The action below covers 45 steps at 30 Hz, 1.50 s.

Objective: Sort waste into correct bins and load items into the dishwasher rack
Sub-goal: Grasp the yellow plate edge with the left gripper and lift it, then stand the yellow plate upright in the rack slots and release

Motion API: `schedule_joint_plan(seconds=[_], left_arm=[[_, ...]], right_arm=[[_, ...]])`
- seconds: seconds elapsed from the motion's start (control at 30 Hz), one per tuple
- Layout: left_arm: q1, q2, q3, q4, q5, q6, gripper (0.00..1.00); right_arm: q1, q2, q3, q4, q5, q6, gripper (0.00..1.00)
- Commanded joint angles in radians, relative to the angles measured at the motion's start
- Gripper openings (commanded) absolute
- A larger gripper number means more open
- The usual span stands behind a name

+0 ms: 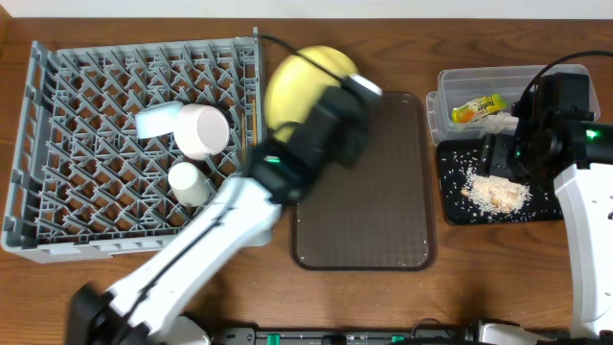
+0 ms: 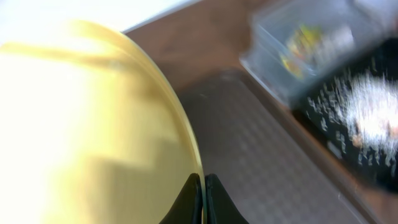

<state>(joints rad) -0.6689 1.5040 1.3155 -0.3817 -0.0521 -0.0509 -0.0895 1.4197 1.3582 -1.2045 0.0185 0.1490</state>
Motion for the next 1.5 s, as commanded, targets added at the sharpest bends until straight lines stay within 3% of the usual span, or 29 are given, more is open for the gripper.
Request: schedule_joint_plan(seconds=[0.0,0.2,0.33,0.47,0.63,0.87,1.1,1.47], left_arm=[[0.135,-0.053,0.004,-0.036,0.097,-0.192,0.06],[0.451,-0.05,0.004,-0.033,0.676,-0.344,0.06],[0.627,0.015,0.004,-0.002,1.01,-0.354,0.06],[0.731,0.091,0.004,0.04,1.226,-0.351,0.06],[0.796,0.156,0.004,0.04,1.302,-0.351,0.06],[0.816,0.163,0.004,0.045,1.298,-0.355,0.06],[0.816,0.162,0.004,0.208,1.387,-0.499,0.06],[0.816,0.163,-0.008,0.169,1.142,-0.518,0.06]], right_arm=[[-0.015,-0.002,0.003,0.0,-0.001,-0.008,0.77],[-0.015,-0.002,0.003,0.0,-0.001,-0.008,0.77],[-0.015,-0.002,0.003,0.0,-0.001,-0.008,0.77],[-0.015,-0.002,0.003,0.0,-0.001,-0.008,0.77],[-0.015,-0.002,0.003,-0.002,-0.001,-0.008,0.77],[-0.015,-0.002,0.003,-0.002,-0.001,-0.008,0.77],[-0.015,-0.002,0.003,-0.003,-0.001,-0.008,0.77],[-0.015,-0.002,0.003,-0.004,-0.001,-0.008,0.77]])
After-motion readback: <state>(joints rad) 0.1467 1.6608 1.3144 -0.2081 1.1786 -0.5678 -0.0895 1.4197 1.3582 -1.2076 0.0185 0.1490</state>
